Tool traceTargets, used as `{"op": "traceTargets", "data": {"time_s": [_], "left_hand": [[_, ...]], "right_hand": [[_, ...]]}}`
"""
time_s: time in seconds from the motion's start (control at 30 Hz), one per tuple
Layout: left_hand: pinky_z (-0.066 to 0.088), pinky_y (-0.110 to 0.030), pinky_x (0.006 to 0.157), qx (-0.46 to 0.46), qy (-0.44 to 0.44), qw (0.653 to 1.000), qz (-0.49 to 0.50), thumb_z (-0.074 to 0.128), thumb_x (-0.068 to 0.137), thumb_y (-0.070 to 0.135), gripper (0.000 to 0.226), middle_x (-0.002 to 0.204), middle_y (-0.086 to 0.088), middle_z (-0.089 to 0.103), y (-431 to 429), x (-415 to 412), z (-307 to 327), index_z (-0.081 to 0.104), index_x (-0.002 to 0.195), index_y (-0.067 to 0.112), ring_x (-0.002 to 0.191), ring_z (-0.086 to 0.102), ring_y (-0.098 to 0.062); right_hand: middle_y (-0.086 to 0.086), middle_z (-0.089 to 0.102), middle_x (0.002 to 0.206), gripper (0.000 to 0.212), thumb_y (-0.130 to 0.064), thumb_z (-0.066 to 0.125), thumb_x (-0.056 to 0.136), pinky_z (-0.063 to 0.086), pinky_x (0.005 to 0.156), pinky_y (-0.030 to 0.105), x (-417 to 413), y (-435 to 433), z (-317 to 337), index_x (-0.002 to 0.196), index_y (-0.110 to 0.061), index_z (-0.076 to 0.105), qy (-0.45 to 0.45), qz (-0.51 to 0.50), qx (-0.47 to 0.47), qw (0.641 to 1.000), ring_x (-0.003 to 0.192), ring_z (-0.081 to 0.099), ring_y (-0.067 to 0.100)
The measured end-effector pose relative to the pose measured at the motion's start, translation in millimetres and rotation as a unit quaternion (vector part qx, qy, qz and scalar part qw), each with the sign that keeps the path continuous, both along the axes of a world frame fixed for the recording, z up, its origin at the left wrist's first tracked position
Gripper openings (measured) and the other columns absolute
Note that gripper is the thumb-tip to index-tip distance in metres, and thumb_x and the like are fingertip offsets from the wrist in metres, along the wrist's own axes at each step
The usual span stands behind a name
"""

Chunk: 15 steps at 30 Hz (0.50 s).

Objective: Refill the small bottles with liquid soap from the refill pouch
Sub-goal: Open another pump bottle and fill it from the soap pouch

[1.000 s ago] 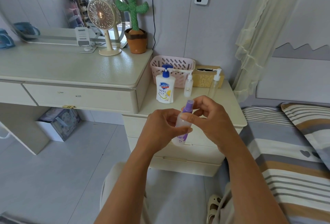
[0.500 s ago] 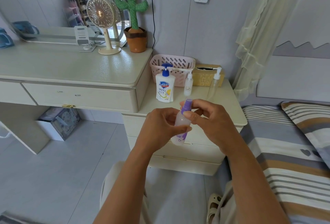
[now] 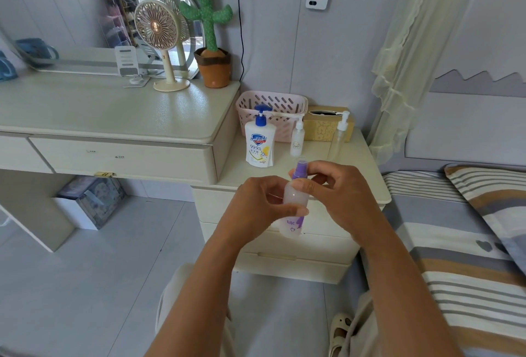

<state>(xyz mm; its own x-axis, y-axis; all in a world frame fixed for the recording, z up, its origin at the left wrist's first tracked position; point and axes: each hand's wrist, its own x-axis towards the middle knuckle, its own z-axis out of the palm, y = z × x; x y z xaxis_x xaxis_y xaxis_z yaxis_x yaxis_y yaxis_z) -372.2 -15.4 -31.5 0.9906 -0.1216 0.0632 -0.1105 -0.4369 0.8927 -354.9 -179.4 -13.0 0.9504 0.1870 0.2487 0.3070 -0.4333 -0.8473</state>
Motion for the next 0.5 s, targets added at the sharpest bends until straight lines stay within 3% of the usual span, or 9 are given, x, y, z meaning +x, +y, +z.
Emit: {"op": "traceTargets", "data": {"time_s": [0.23, 0.4, 0.5], "left_hand": [[0.057, -0.027, 0.078, -0.046, 0.001, 0.996, -0.079, 0.072, 0.082, 0.019, 0.035, 0.105, 0.005, 0.071, -3, 21, 4, 0.066, 0.117, 0.017, 0.097, 0.066, -0.007], [0.057, -0.022, 0.068, -0.05, -0.032, 0.996, -0.07, 0.069, 0.085, 0.021, 0.029, 0.103, -0.002, 0.07, -13, 38, 4, 0.062, 0.113, 0.013, 0.093, 0.066, -0.014], [0.055, -0.019, 0.063, -0.026, -0.056, 0.997, -0.041, 0.07, 0.084, 0.024, 0.03, 0.102, -0.001, 0.069, -21, 51, 6, 0.062, 0.111, 0.015, 0.091, 0.065, -0.013]], "right_hand": [[-0.005, 0.071, 0.097, 0.023, -0.027, 0.066, 0.086, 0.049, 0.069, 0.014, 14, -7, 13, 0.107, -0.018, 0.071, -0.024, 0.004, -0.006, 1.0, 0.075, 0.057, 0.002], [-0.001, 0.071, 0.1, 0.028, -0.03, 0.065, 0.086, 0.054, 0.08, 0.029, 30, -7, 16, 0.109, -0.014, 0.07, -0.049, -0.032, 0.004, 0.998, 0.086, 0.063, 0.014], [0.001, 0.071, 0.101, 0.029, -0.029, 0.065, 0.087, 0.049, 0.073, 0.018, 42, -4, 14, 0.11, -0.012, 0.07, -0.079, -0.075, -0.009, 0.994, 0.086, 0.063, 0.016]]}}
